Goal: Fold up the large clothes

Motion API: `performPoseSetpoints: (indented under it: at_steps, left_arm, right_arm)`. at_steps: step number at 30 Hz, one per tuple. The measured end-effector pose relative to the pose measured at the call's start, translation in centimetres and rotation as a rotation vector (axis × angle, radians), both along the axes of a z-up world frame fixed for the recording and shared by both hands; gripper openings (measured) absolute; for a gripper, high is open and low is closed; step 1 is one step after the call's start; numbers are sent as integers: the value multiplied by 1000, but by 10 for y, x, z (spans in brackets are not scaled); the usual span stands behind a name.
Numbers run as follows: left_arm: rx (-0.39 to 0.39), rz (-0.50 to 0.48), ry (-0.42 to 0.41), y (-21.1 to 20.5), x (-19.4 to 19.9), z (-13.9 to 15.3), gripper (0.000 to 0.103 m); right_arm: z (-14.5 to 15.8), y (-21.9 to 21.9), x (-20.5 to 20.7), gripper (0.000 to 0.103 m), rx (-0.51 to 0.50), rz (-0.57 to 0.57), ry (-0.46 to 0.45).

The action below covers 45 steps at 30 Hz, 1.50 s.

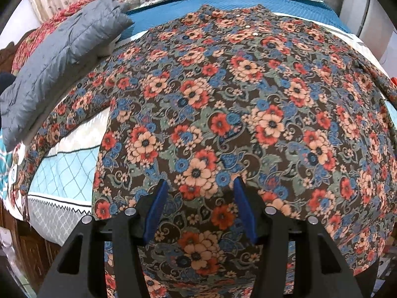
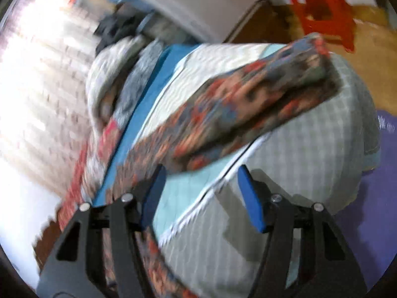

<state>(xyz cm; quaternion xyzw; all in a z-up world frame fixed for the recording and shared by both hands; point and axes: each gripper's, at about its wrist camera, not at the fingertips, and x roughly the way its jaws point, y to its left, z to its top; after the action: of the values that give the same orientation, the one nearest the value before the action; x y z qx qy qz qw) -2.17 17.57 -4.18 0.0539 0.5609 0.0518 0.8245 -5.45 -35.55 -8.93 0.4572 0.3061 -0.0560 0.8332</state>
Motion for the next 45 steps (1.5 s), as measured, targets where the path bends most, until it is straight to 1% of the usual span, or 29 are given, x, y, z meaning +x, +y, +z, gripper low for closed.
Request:
performPoseSetpoints:
  at_steps: [3,6,8,9,10,11,14,18,19,21,23,25,27,28,29,30,31,33,34,35,36,37,39,40,41,42,43,44,45]
  left_arm:
    - [2,-6,7,-4,1,-2,0]
    - [0,-2,28,-3,5,-9,0]
    - [-2,2,33,-3,5,-11,0]
    - [-2,2,33,-3,5,-11,0]
    - [-1,0,33,-3,6,-11,0]
    - [0,-1,33,-2,6,-11,0]
    - [-9,8,29,5,9,-9,0]
    - [-53,28,11,18,15,-4,0]
    - [-61,31,1,19,16,-1,0]
    - [-91,41,-31,27,17,7,0]
    - [-112,56,-52,36,19,12,0]
    - [-128,78,-68,46,18,15,0]
    - [-141,110,-79,60,17,17,0]
    - [-147,126,-81,67,16,16,0]
    - [-155,150,-81,76,14,16,0]
    - [-159,168,-80,83,12,14,0]
    - [-163,186,-79,90,11,13,0]
    - [-172,228,-71,109,9,9,0]
    - [-176,251,-66,118,7,6,0]
    - [-180,264,-62,126,5,4,0]
    - [-182,278,-57,131,5,3,0]
    - [-183,286,-55,134,4,1,0]
    - [-181,295,-52,141,4,1,0]
    - [-178,293,-54,142,4,2,0]
    - [-173,285,-59,142,6,3,0]
    - [-168,273,-64,141,9,5,0]
    - [-163,259,-70,139,13,7,0]
    - [-159,249,-71,136,19,8,0]
    - [-157,233,-75,133,27,10,0]
  right_arm:
    - [-14,-22,7,58,9,-77,21]
    - [-26,-37,14,46,8,-127,32]
    - [-30,-46,20,24,-2,-161,30]
    - [-32,-49,22,18,13,-168,22]
    - [-31,-52,23,8,27,-170,15]
    - [-26,-50,22,8,34,-180,-2]
    - [13,-36,27,8,-41,-162,-77]
    - [80,4,49,8,-152,-48,-200]
    - [102,25,63,8,-209,11,-233]
    - [131,60,87,8,-297,100,-268]
    - [158,111,116,8,-422,208,-295]
    - [173,167,145,8,-526,321,-311]
    - [179,231,170,8,-626,446,-321]
    - [177,275,186,8,-703,531,-318]
    - [173,303,194,8,-750,582,-314]
    - [164,343,205,8,-819,659,-304]
    - [156,368,210,8,-862,704,-297]
    - [126,434,221,8,-981,829,-268]
    - [104,469,224,8,-1039,901,-245]
    - [88,492,226,8,-1074,952,-222]
    - [65,513,226,8,-1106,1013,-185]
    - [39,530,224,11,-1126,1074,-128]
    - [5,541,224,25,-1135,1134,-39]
    - [-6,542,220,39,-1129,1155,-25]
    - [-9,540,213,48,-1118,1161,-55]
    - [-6,534,208,53,-1096,1161,-81]
    - [3,522,202,65,-1031,1171,-101]
    - [12,509,199,67,-976,1169,-118]
    - [22,494,195,67,-925,1153,-139]
